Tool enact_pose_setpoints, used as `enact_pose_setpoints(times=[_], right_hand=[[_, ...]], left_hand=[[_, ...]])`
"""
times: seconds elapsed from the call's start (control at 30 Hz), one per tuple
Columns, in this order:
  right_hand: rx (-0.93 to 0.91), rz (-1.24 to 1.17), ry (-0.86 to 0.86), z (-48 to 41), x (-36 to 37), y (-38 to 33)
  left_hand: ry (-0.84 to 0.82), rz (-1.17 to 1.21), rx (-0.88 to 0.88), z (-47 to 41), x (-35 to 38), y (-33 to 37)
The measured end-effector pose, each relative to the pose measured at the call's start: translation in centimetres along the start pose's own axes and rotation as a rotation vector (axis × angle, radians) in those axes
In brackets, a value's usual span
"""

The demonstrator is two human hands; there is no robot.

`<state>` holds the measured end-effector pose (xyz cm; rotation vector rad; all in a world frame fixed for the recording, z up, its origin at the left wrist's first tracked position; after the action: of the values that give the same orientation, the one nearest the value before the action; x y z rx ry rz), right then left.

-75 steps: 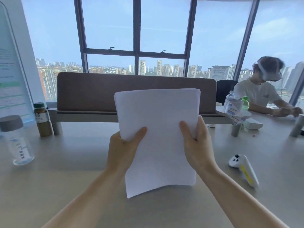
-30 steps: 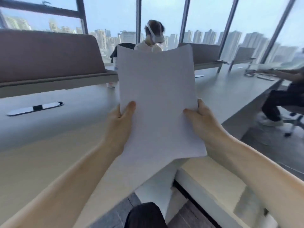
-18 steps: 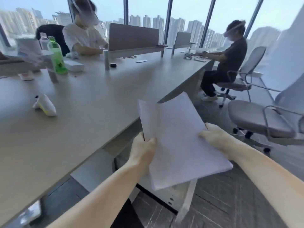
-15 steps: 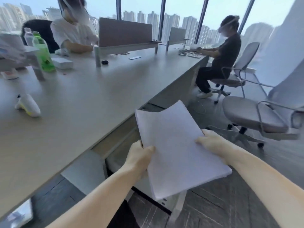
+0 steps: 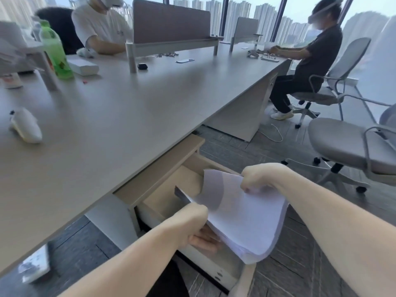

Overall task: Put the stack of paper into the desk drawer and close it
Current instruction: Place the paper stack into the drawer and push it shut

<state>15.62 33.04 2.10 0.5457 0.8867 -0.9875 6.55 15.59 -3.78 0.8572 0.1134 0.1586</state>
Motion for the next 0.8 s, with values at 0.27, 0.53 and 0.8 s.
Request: enact_pose_setpoints(times=[0.27, 0.53, 0.8], right_hand=[[-0.085, 0.058, -0.026, -4.1, 0.6, -3.9], [-0.180, -0.079, -0.001, -8.7, 3.8, -6.2], [-0.193, -0.137, 0.088, -11.5, 5.7, -5.5]], left_hand=[[0.204, -0.320, 0.024, -1.6, -4.9, 0.5], [0.436, -0.952, 0.089, -2.8, -6.8, 1.6], [0.296, -1.281, 0.128, -4.2, -6.4, 0.2]])
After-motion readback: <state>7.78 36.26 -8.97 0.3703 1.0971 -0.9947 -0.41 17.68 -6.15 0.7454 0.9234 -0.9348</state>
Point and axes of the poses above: each hand's wrist, its own z-axis away from the middle knuckle, its own x-axis out of the palm, y = z × x, the point moved 7 cm from there along -z, towards the middle knuckle, and after that the axes turned 2 degrees about y, right-handed, at the moved point
